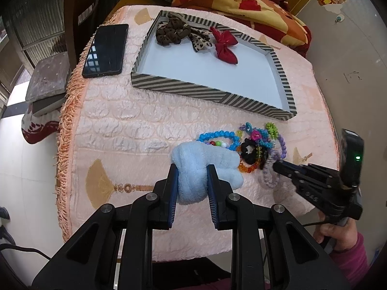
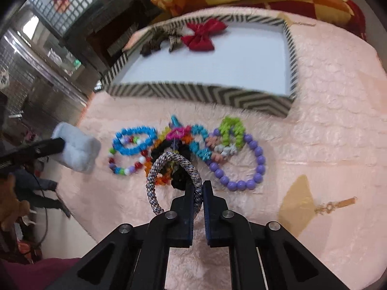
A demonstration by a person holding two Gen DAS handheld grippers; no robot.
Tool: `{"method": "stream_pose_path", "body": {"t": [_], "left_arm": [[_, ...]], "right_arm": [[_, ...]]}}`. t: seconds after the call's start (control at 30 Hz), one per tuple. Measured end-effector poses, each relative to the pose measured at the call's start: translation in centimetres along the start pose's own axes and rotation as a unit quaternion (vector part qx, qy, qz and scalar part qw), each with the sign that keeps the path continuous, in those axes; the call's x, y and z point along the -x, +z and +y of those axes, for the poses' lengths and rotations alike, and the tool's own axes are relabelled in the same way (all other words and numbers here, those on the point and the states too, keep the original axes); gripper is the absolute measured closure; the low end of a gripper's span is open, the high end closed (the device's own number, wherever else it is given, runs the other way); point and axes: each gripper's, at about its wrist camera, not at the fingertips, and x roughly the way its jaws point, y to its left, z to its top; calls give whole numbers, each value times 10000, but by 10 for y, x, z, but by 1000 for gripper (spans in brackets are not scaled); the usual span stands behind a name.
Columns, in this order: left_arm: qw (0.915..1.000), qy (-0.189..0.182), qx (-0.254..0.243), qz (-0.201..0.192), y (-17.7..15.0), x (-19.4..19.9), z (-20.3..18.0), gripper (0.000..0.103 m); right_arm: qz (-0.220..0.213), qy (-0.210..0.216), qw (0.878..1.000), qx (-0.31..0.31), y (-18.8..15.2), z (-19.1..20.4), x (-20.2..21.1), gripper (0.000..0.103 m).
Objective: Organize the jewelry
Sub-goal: 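Carry the grey hair tie with the right tool and blue scrunchie with the left into the tray, release both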
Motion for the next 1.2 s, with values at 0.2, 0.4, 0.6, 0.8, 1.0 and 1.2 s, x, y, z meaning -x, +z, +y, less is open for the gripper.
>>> {"method": "stream_pose_path", "body": {"t": [0.2, 0.4, 0.6, 0.8, 1.0, 1.2], "left_arm": [[9999, -65, -82, -114, 13, 7, -9, 82], [9993, -47, -203, -321, 37, 16, -17, 82], [9982, 41, -312, -503, 76, 12, -20, 82], [9978, 125, -435, -477, 114, -6, -16, 81], [9983, 202, -484, -252, 145, -36, -5, 82], [9987, 222, -452, 40, 164, -68, 8, 81]], "right_arm": [[-295, 0, 9995, -66, 19, 1, 24, 97], [-581, -111, 9980, -206, 58, -5, 33, 97], [-640, -290, 9968, -374, 108, -19, 24, 97], [-536, -500, 9957, -565, 153, -36, -2, 97], [-348, -602, 9940, -847, 186, -55, -34, 97], [-154, -703, 9920, -1039, 213, -68, -65, 97]]}}
